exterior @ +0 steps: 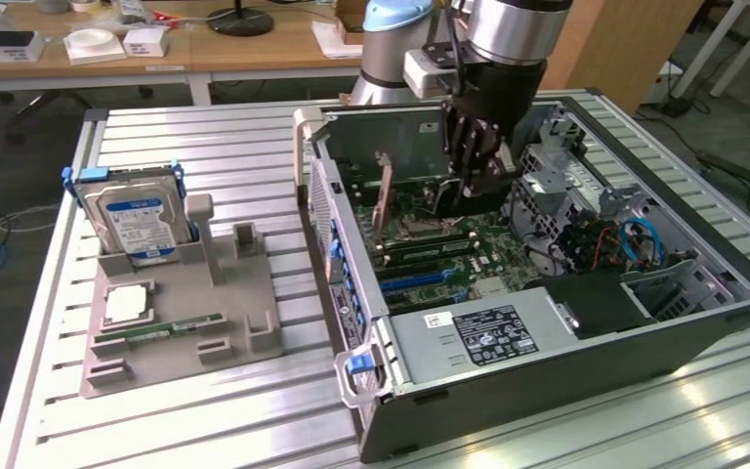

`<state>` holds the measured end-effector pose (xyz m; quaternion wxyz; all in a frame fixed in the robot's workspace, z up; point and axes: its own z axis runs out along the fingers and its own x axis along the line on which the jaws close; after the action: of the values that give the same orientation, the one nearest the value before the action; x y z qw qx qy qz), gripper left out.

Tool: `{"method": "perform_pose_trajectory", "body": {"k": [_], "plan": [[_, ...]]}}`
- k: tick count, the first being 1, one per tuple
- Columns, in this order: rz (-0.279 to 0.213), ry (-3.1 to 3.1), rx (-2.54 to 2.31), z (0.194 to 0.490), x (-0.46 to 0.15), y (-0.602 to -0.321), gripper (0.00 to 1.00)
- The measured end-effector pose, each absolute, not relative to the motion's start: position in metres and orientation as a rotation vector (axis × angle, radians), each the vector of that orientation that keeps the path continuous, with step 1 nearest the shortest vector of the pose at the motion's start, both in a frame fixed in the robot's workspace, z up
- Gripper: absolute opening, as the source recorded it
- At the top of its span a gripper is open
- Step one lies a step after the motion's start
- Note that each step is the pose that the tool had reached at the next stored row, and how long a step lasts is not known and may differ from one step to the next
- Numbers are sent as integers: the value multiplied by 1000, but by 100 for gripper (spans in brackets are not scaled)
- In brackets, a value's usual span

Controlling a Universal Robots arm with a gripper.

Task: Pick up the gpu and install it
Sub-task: 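Insert the gpu into the slot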

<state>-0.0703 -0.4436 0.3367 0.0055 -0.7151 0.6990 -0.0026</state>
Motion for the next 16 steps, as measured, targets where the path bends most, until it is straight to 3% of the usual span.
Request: {"method": "perform_pose_trajectory", "body": {"k": [16], "plan": [[-10,2203,-2225,323,-73,-448,27]]}}
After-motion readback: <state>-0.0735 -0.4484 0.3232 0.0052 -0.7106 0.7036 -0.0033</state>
